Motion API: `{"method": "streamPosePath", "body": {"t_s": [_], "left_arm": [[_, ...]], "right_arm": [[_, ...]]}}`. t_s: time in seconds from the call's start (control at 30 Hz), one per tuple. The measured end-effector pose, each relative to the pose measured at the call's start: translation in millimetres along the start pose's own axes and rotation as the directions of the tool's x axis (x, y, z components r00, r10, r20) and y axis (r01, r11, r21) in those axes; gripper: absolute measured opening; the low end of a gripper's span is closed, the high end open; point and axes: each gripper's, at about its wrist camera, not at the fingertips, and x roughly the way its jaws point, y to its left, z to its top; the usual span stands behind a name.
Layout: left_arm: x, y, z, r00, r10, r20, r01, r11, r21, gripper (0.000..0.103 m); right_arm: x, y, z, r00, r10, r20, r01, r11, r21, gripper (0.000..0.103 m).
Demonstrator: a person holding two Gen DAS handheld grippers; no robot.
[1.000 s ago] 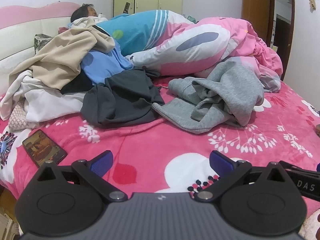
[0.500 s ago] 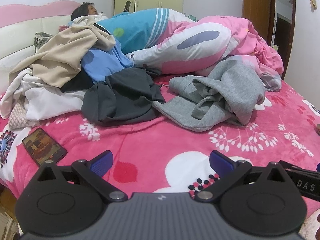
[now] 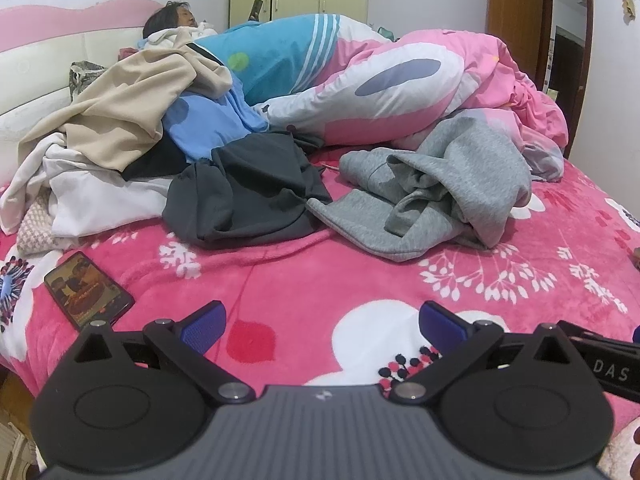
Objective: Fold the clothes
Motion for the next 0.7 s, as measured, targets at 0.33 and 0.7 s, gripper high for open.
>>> {"method": "streamPosePath", "body": {"t_s": [0.33,0.7], "left_arm": [[6,1,1,1.000,-0.001,-0.014,0.001,1.000,-0.002,0.103],[35,5,2,0.999,-0.015,-0.048,0.014,0.999,-0.029,0.103]], "right_arm": [[5,1,1,1.000,-0.008,-0.004,0.008,1.000,0.004,0.102],[26,-10,-2,1.000,0.015,0.001,-0.015,0.999,0.036,0.102]]}}
